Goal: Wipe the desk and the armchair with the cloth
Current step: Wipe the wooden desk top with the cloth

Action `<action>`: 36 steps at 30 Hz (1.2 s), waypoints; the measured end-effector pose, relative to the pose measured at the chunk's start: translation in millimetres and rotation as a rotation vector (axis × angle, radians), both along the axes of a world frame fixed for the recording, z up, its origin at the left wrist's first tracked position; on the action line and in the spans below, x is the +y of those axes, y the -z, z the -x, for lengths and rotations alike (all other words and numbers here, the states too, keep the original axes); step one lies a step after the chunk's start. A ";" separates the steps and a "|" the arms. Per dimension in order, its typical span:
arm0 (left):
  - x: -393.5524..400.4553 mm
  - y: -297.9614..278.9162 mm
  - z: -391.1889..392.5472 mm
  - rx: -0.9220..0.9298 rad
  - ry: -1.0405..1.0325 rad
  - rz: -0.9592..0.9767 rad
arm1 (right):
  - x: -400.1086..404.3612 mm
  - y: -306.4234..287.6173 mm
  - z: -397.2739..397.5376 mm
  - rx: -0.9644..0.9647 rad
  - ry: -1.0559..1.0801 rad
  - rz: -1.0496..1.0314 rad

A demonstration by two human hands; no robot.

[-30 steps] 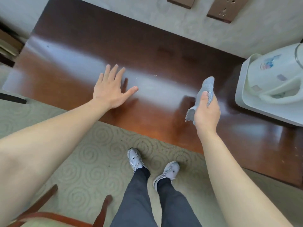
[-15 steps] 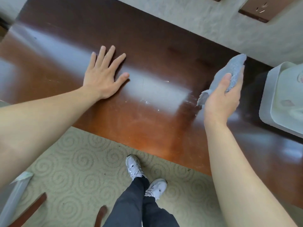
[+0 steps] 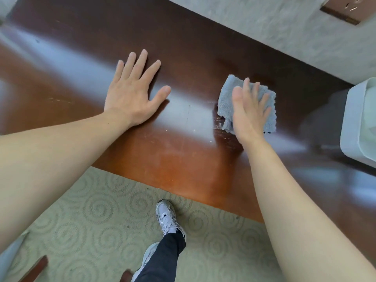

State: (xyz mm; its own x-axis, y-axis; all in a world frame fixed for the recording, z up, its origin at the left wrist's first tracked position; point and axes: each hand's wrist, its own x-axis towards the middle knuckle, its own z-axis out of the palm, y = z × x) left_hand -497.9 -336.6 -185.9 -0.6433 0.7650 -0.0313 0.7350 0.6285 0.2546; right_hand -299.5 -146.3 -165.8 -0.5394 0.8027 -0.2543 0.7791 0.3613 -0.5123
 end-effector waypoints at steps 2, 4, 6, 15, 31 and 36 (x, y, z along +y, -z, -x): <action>0.0 -1.1 -0.9 0.005 0.005 -0.003 | -1.6 1.1 -3.9 -0.076 -0.059 -0.021; -1.2 -0.7 -1.3 0.007 0.004 -0.010 | -10.5 2.8 -9.1 -0.153 -0.146 -0.059; -1.7 -0.5 -1.5 0.002 0.002 -0.015 | -26.8 3.6 -15.6 -0.189 -0.207 -0.084; -2.1 -1.3 3.1 0.006 0.007 0.010 | -130.3 6.7 -52.8 -0.244 -0.334 -0.160; 1.9 2.3 4.3 0.038 0.029 0.076 | 8.4 16.0 80.8 -0.282 -0.377 -0.293; 3.3 3.0 2.7 0.048 0.037 0.080 | 34.5 15.9 112.5 -0.263 -0.368 -0.305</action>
